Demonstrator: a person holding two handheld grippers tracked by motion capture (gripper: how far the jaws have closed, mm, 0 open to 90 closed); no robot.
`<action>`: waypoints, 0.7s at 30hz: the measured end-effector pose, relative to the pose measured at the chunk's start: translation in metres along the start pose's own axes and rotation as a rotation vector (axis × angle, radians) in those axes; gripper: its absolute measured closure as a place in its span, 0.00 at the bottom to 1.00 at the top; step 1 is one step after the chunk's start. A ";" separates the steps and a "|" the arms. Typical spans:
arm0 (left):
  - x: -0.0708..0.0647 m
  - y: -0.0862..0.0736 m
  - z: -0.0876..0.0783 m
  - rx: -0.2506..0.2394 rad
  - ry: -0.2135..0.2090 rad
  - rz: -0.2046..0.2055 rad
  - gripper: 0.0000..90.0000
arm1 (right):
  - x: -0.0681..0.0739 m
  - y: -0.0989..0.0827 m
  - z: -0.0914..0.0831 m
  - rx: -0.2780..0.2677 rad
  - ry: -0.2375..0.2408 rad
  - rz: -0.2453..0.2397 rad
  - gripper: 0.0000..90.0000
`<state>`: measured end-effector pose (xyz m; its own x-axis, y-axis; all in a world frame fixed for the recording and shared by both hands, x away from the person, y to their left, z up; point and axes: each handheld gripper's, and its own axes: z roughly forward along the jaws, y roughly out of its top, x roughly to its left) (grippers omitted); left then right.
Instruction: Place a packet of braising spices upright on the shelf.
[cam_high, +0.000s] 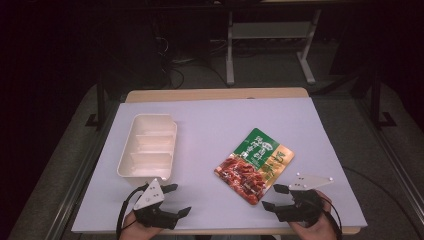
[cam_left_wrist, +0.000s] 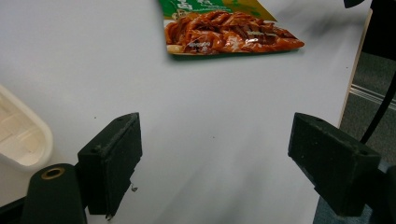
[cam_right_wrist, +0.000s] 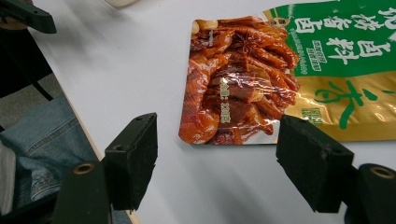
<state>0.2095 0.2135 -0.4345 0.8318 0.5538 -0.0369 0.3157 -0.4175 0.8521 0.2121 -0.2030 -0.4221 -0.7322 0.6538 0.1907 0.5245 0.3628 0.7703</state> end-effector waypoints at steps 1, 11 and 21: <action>0.000 0.000 0.000 0.000 -0.001 -0.002 0.19 | 0.000 0.000 0.000 -0.001 0.000 -0.001 0.32; 0.000 0.000 0.000 0.000 0.001 -0.017 0.20 | 0.000 0.000 -0.001 -0.001 -0.006 -0.003 0.32; 0.001 0.002 -0.001 0.002 0.009 -0.030 0.26 | -0.001 -0.001 -0.003 -0.003 -0.021 0.002 0.32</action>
<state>0.2107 0.2141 -0.4321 0.8181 0.5722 -0.0576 0.3412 -0.4023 0.8496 0.2110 -0.2059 -0.4208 -0.7218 0.6686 0.1789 0.5245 0.3597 0.7717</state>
